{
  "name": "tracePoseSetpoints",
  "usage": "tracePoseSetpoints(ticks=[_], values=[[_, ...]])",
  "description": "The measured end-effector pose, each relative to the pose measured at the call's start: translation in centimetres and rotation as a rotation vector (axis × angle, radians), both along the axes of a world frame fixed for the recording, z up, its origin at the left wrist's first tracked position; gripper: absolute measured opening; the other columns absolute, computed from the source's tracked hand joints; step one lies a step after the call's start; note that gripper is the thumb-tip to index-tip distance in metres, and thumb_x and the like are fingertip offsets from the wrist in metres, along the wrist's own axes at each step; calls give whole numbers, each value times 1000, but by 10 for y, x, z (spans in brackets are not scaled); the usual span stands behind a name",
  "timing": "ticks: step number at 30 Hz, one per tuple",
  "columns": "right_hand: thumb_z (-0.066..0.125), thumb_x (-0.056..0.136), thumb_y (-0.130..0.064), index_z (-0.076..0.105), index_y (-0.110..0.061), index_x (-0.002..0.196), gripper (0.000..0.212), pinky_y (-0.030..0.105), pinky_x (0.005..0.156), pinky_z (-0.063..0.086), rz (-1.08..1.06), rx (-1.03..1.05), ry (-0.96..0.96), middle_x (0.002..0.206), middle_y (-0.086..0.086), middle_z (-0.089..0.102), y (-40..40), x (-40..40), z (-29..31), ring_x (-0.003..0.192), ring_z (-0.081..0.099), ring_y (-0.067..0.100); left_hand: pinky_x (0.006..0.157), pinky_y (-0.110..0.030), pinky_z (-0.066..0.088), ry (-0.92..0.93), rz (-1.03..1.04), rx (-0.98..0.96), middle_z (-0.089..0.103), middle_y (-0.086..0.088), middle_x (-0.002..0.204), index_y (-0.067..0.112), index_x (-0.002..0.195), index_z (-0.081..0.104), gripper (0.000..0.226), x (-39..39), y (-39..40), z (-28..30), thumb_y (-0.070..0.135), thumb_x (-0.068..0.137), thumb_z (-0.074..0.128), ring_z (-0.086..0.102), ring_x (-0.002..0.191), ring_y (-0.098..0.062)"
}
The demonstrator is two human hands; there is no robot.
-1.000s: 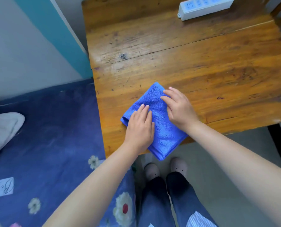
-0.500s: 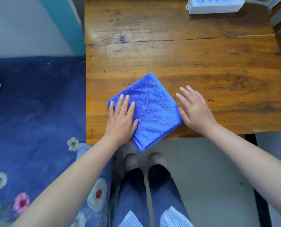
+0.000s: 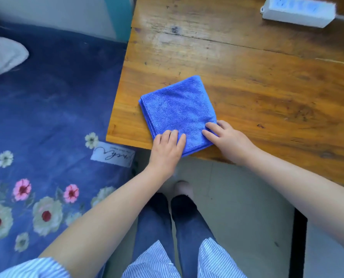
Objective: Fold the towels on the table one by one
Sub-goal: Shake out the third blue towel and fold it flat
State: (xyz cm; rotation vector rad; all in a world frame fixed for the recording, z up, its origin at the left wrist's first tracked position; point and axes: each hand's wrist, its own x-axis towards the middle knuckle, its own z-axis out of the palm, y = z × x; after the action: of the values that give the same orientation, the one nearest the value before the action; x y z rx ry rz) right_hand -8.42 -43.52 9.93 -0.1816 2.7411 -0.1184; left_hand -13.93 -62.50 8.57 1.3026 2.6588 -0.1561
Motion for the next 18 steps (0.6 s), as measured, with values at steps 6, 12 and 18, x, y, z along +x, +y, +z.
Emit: tracePoseSetpoints(ticks=[6,12,18], values=[[66,50,22,65,9,86,38,40,50,56,61,-235,232,93,24,67,-11,1,19,74,64,40,36,-19,36,-18,118,53,56,1,50,14,53,61,38,-4,-26,30,9,22,82,55,44,-18],[59,58,24,67,11,88,33,37,79,48,-81,-601,281,101,29,64,-97,-35,53,91,64,42,35,-18,37,-22,358,195,58,-8,51,2,59,61,37,-5,-113,73,0,28,82,56,44,-23],[54,70,14,60,2,113,45,12,89,30,-85,-702,138,128,17,49,-226,-82,81,121,46,27,71,-36,40,-79,929,332,59,-11,105,5,111,52,30,8,-247,106,7,81,51,52,101,-28]])
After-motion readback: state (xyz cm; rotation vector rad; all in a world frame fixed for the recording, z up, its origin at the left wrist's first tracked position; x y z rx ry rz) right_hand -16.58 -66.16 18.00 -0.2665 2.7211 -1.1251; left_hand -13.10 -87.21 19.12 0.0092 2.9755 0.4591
